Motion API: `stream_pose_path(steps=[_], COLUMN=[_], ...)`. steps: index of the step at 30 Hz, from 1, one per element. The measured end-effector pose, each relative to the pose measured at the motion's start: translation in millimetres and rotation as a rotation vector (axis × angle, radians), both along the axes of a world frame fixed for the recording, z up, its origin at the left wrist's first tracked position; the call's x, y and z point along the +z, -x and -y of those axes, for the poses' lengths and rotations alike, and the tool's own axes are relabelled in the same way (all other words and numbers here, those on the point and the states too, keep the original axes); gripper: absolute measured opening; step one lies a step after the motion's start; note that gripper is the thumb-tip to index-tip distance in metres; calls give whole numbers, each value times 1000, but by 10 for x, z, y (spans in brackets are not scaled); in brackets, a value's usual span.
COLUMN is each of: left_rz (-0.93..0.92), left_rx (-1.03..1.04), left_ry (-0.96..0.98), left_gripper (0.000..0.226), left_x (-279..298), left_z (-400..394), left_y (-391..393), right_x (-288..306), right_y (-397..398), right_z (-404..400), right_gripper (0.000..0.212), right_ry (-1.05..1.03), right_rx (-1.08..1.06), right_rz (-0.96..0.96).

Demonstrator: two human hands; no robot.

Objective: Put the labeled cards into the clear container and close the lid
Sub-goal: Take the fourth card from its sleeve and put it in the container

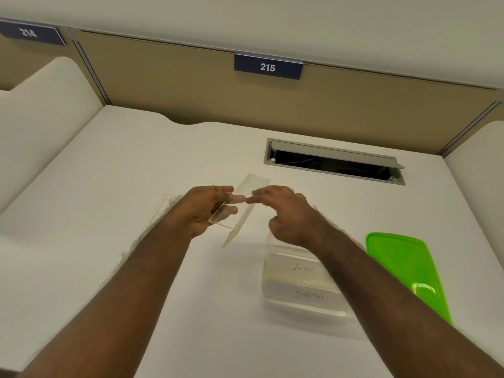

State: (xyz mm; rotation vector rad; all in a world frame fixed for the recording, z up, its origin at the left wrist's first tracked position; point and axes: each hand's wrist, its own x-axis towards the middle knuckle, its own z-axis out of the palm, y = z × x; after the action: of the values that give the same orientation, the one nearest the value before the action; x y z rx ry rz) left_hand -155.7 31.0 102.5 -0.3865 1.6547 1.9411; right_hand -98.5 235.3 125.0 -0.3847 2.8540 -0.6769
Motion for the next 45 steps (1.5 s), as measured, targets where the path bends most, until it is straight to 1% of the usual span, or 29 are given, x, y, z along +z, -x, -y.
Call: stream_pose_path(steps=[2, 6, 8, 11, 13, 15, 17, 20, 22, 25, 26, 28, 29, 31, 33, 35, 37, 39, 41, 43, 45], left_rz=[19, 93, 124, 126, 108, 94, 84, 56, 39, -38, -64, -104, -128, -196, -256, -311, -382, -482, -573, -646, -723], left_rx=[-80, -260, -342, -465, -546, -605, -642, -682, -667, -574, -558, -583, -610, -658, -659, -650, -658, -661, -673, -707, -750], left_ry=[-50, -185, -220, -240, -230, -236, -247, -226, -194, -89, -74, -102, -125, -135, -81, 11, 150, 312, 428, 522, 677], left_gripper=[24, 28, 32, 37, 38, 38, 35, 31, 31, 44, 48, 55, 56, 50, 41, 42, 46, 40, 33, 31, 32], left_x=[26, 55, 49, 48, 61, 77, 92, 111, 128, 152, 154, 163, 162, 140, 130, 142, 148, 137, 103, 50, -24], left_z=[21, 44, 41, 6, -21, -56, -101, -157, -167, -168, -168, -177, -183, -223, -284, -340, -376, -410, -461, -540, -630], left_y=[-48, -86, -97, -138, -164, -178, -187, -180, -155, -87, -75, -79, -93, -128, -167, -199, -218, -244, -274, -327, -399], right_x=[-10, -13, 11, 54, 85, 123, 146, 163, 196, 265, 280, 286, 277, 261, 245, 236, 217, 178, 93, -17, -129], right_y=[-5, -42, -76, -170, -262, -351, -425, -524, -583, -640, -660, -703, -726, -771, -804, -825, -850, -875, -893, -917, -939], right_z=[-188, -564, -713, -866, -932, -1001, -1066, -1149, -1213, -1359, -1412, -1504, -1541, -1586, -1610, -1627, -1653, -1682, -1715, -1735, -1745], right_gripper=[68, 51, 45, 34, 34, 38, 37, 31, 30, 33, 30, 21, 18, 16, 15, 15, 19, 22, 18, 20, 22], right_ry=[-31, -54, 12, 191, 284, 335, 387, 541, 611, 562, 563, 603, 612, 626, 634, 622, 606, 576, 440, 281, 128], right_rx=[-47, -114, -122, -113, -113, -104, -105, -153, -188, -234, -254, -291, -305, -330, -360, -378, -394, -427, -445, -449, -472], right_rz=[-6, -8, 19, 84, 119, 126, 132, 188, 206, 149, 139, 147, 154, 159, 152, 134, 130, 127, 76, 21, 18])
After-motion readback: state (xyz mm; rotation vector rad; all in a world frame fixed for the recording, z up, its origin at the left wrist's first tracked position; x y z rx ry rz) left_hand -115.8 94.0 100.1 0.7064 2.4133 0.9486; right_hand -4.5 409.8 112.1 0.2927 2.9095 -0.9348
